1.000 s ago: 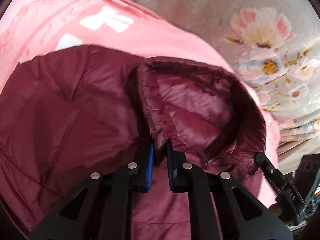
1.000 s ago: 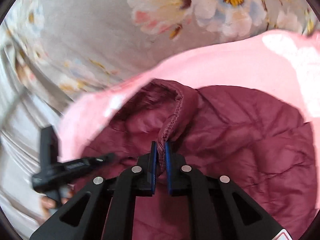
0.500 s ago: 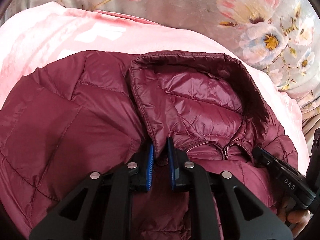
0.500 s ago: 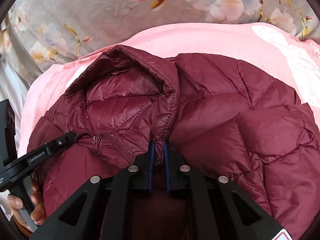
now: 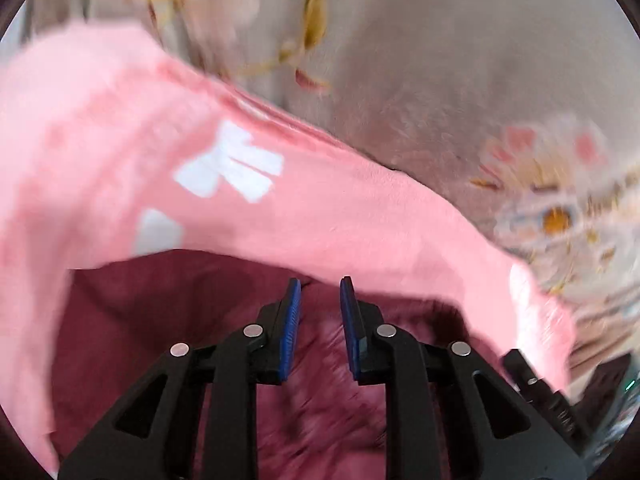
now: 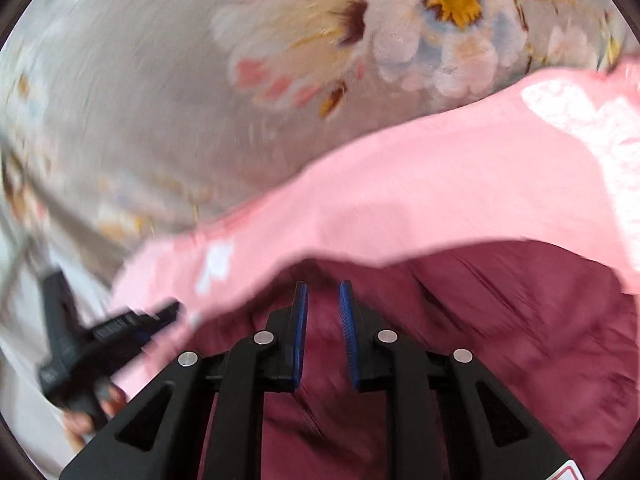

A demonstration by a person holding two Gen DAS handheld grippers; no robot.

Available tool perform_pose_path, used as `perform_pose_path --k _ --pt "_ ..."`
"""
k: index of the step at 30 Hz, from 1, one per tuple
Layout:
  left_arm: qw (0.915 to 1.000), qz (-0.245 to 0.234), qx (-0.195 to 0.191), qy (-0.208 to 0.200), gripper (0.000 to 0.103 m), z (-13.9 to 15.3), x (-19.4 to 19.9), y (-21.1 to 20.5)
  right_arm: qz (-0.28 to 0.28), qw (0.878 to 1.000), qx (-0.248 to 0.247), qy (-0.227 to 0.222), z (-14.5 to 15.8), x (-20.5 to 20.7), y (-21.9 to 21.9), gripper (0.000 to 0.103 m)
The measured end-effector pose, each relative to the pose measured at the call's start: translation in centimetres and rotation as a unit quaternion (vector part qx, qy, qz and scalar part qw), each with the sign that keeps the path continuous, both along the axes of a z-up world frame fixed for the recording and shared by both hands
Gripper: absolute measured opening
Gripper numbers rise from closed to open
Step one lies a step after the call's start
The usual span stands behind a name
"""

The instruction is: Fold large clothes

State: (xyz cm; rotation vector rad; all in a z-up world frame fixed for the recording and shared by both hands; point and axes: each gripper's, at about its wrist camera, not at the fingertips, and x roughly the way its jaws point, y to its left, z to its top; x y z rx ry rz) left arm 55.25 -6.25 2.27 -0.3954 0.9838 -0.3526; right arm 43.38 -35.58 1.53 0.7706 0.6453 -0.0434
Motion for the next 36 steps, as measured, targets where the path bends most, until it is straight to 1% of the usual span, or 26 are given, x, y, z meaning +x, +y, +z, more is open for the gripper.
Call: perform_pose_path --k 1,2,3,4,5,6,7,8,9,10,12,13,17,21,27,36 --pt "0.9998 0.0 -0.009 0.02 0.019 -0.9 0.9 -0.6 -0.01 1.0 0.011 0.005 -0.7 0.7 -0.3 0.018" --pt "0.9988 -0.005 -0.012 0.046 0.019 -2.1 1.8 -1.2 -0.014 0.999 0.012 0.027 -1.8 1.9 -0.4 0.018" --pt "0.9978 -0.008 -0.008 0.065 0.019 -3.0 2.3 -1.5 -0.004 0.999 0.002 0.046 -2.5 2.5 -0.2 0.018" --pt "0.9965 -0.014 0.0 0.083 0.018 -4.1 2.4 -2.0 0.019 0.997 -0.02 0.074 -3.4 3.2 0.3 0.015" --pt "0.9958 -0.029 0.008 0.086 0.018 -4.9 2.2 -2.4 0.043 0.993 -0.05 0.096 -4.2 3.3 0.8 0.014" --pt "0.9956 -0.043 0.018 0.081 0.018 -5.2 1.8 -2.5 0.053 0.99 -0.071 0.105 -4.6 2.8 0.9 0.013" --pt "0.9949 -0.061 0.047 0.066 0.018 -5.4 1.2 -2.6 0.057 0.986 -0.105 0.117 -5.2 2.0 0.8 0.011" --pt "0.9937 -0.071 0.07 0.05 0.018 -5.5 0.6 -2.6 0.055 0.984 -0.119 0.121 -5.5 1.6 0.6 0.01" --pt "0.9927 -0.078 0.081 0.042 0.018 -5.6 0.0 -2.4 0.055 0.982 -0.133 0.124 -6.1 0.9 0.2 0.004" --pt "0.9915 -0.086 0.09 0.037 0.018 -6.0 -0.4 -2.3 0.057 0.982 -0.134 0.125 -6.6 0.6 -0.2 0.0" --pt "0.9905 -0.092 0.099 0.025 0.017 -6.4 -1.1 -2.2 0.062 0.984 -0.12 0.117 -7.3 0.1 -0.8 0.0" --pt "0.9893 -0.095 0.111 0.01 0.017 -6.5 -1.6 -2.4 0.063 0.984 -0.123 0.114 -7.4 0.0 -0.8 0.0" --pt "0.9834 -0.096 0.148 -0.043 0.017 -6.7 -3.1 -3.0 0.063 0.977 -0.176 0.107 -7.8 -0.3 0.7 0.0" --pt "0.9782 -0.089 0.166 -0.087 0.017 -7.1 -4.2 -3.3 0.058 0.973 -0.193 0.107 -7.8 -0.2 0.8 0.0" --pt "0.9753 -0.086 0.179 -0.097 0.017 -7.2 -3.7 -4.0 0.056 0.969 -0.213 0.109 -7.5 0.1 1.0 0.0" --pt "0.9707 -0.088 0.197 -0.106 0.016 -7.5 -3.8 -4.5 0.055 0.968 -0.219 0.109 -7.4 0.1 0.9 0.0"
